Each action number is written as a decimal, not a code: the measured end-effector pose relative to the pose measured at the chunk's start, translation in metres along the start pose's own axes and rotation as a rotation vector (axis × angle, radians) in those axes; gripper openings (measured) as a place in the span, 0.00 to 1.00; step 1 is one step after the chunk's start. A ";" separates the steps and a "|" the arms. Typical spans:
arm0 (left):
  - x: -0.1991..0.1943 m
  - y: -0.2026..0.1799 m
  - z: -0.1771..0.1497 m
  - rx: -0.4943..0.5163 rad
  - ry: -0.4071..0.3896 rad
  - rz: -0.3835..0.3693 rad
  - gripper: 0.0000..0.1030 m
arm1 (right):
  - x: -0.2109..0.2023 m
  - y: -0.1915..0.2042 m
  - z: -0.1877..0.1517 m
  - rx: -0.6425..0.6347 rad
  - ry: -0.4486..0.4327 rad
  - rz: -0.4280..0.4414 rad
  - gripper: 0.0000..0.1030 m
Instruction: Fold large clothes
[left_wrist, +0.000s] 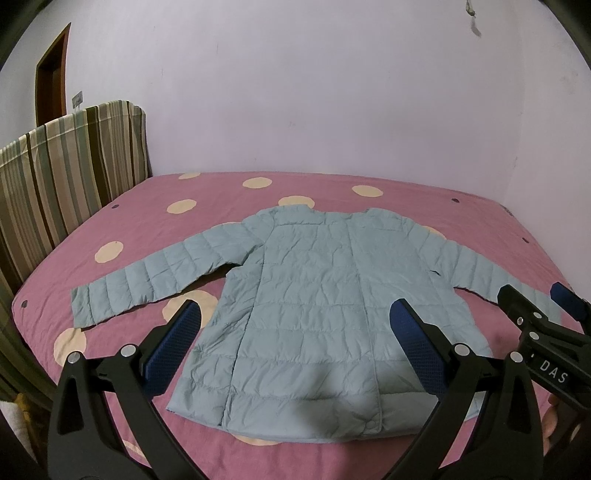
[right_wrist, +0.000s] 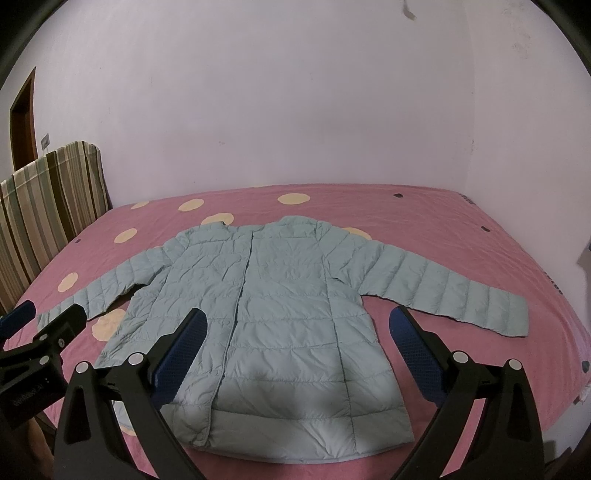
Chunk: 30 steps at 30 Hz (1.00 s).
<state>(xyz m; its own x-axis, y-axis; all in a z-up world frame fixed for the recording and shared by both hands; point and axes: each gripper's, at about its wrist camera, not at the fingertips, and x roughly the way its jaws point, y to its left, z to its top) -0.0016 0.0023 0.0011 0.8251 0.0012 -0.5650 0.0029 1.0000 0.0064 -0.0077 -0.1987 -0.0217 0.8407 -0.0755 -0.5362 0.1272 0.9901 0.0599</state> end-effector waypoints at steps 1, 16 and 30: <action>0.000 0.001 -0.001 -0.001 0.001 0.000 0.98 | 0.000 0.000 0.000 0.000 0.000 -0.001 0.95; 0.001 0.002 -0.003 0.000 0.006 0.004 0.98 | 0.000 0.000 0.000 0.000 0.002 0.000 0.95; 0.003 0.002 -0.007 -0.002 0.013 0.004 0.98 | -0.001 0.000 0.001 -0.001 0.003 -0.001 0.95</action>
<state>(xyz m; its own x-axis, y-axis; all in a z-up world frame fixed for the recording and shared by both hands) -0.0033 0.0044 -0.0058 0.8177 0.0050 -0.5756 -0.0010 1.0000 0.0072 -0.0085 -0.1987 -0.0202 0.8392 -0.0760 -0.5385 0.1272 0.9901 0.0586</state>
